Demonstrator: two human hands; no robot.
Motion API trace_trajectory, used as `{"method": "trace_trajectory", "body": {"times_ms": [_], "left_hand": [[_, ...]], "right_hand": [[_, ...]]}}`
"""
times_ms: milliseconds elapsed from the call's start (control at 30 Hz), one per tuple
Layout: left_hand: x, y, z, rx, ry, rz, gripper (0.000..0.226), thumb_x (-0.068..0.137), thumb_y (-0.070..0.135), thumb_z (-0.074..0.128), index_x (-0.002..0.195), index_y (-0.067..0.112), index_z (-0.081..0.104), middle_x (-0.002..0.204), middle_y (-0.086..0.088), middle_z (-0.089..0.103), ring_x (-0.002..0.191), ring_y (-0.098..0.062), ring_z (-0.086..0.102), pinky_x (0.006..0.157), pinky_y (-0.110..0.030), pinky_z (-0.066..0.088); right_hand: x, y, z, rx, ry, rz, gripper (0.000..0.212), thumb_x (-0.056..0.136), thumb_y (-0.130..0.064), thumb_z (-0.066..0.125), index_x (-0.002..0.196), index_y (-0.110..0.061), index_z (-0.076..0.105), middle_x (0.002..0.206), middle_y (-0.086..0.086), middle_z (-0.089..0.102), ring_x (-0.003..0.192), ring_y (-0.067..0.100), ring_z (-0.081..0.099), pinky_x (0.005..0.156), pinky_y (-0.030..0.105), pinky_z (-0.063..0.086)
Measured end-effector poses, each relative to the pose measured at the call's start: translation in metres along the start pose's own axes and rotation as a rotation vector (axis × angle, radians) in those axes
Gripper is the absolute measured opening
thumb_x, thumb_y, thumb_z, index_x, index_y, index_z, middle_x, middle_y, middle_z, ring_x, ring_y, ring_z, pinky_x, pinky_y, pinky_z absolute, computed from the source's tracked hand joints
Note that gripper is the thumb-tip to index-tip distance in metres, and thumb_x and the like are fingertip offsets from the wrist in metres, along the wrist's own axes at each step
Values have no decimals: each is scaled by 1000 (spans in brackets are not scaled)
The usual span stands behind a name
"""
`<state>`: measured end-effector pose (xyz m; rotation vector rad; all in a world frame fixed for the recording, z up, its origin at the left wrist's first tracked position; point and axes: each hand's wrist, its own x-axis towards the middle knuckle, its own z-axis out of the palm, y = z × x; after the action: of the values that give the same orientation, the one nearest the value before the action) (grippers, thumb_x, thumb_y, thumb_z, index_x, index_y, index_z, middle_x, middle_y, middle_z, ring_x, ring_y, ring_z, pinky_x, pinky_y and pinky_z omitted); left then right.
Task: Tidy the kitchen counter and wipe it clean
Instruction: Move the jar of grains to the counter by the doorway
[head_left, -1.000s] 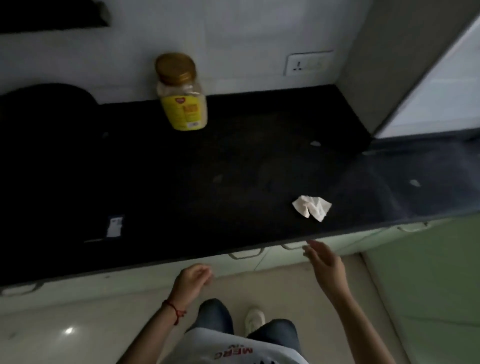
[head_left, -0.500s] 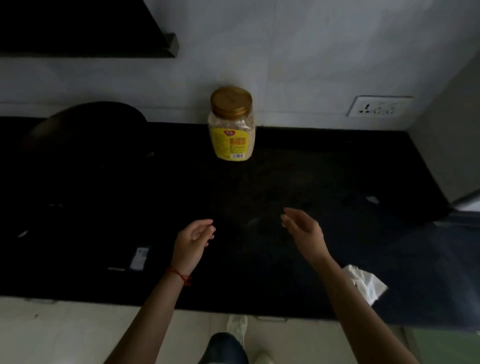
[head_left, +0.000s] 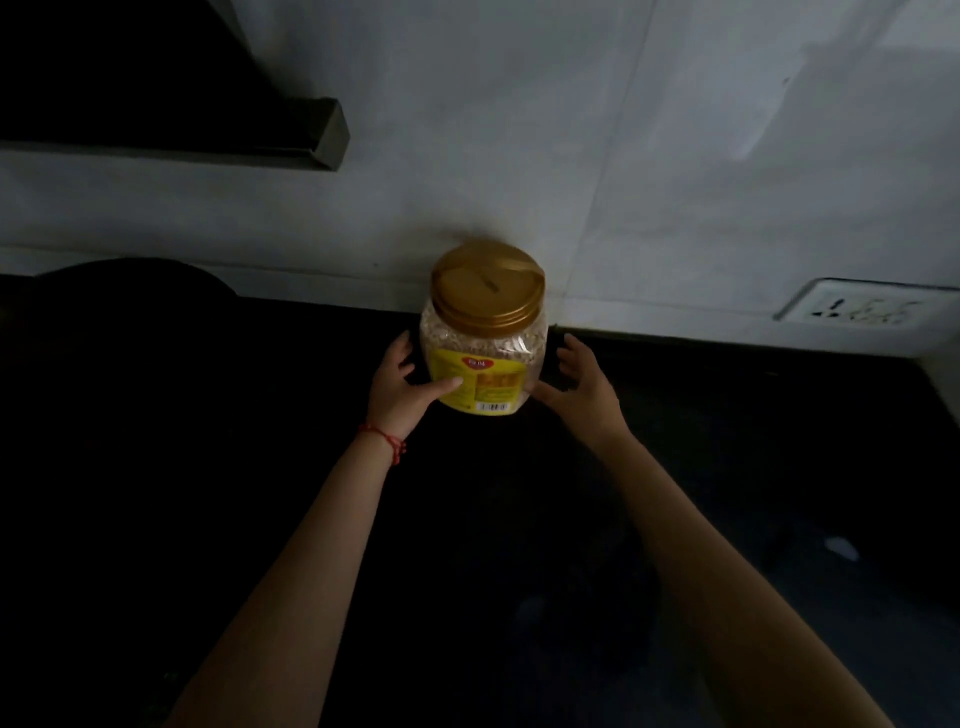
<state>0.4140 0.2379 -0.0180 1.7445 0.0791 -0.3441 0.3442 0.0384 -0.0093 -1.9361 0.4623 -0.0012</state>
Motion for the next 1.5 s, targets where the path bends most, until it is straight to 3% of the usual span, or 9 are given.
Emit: {"method": "trace_trajectory", "body": {"times_ms": [167,300,433,667,800,1133,1267,1400,1500], "left_hand": [[33,7,0,-16,-252,105,104,30,31,80,126,21,40,109,15,56,98,2,54,69,-7,49],[48,3,-2,-19,-355,119,127,16,45,90,128,14,37,111,7,57,100,-5,57,73,-13,53],[43,5,-2,-23,-394,111,134,15,50,88,130,9,33,111,6,55,100,-3,58,71,-10,52],[1,3,3,-86,-348,176,98,23,53,87,111,33,47,107,10,60,91,6,64,69,-11,51],[-29,9,12,-145,-292,201,87,27,55,85,104,31,52,89,18,73,84,2,67,64,-12,52],[-127,29,16,-163,-244,221,115,35,60,83,128,8,40,120,-18,60,105,-30,63,84,-47,55],[-194,35,18,-214,-122,260,118,31,64,81,126,6,42,115,-13,63,98,-22,66,75,-30,57],[-266,34,14,-253,-27,301,112,36,64,80,127,11,43,117,-10,63,101,-20,66,78,-32,57],[-324,26,5,-282,82,317,98,36,66,78,118,17,52,107,0,67,93,-10,68,70,-20,56]], "right_hand": [[28,-3,10,90,-128,-58,96,67,-24,79,142,-24,21,144,2,40,131,19,39,104,39,39],[37,-4,15,159,-193,-65,104,59,-17,85,140,-27,20,139,1,43,125,18,45,104,45,42],[34,-3,18,196,-173,-80,109,44,-33,87,135,-27,28,133,0,49,121,17,50,101,48,45],[-8,6,15,260,-108,-61,101,46,-41,86,132,-26,37,124,1,59,112,16,59,94,46,51],[-40,3,11,406,-70,-39,92,51,-33,82,131,-18,39,118,5,63,103,16,65,84,35,56],[-145,-25,-9,573,6,-118,108,43,-52,84,131,-13,36,111,6,64,96,16,68,69,22,56],[-194,-33,-22,581,-20,-172,112,41,-58,82,132,-12,35,111,6,63,96,15,68,68,22,56],[-246,-39,-32,543,-117,-224,109,42,-58,81,131,-13,38,111,7,64,97,17,68,68,23,56],[-287,-42,-31,528,-213,-247,104,43,-57,81,128,-15,40,108,6,66,95,18,68,67,23,56]]}}
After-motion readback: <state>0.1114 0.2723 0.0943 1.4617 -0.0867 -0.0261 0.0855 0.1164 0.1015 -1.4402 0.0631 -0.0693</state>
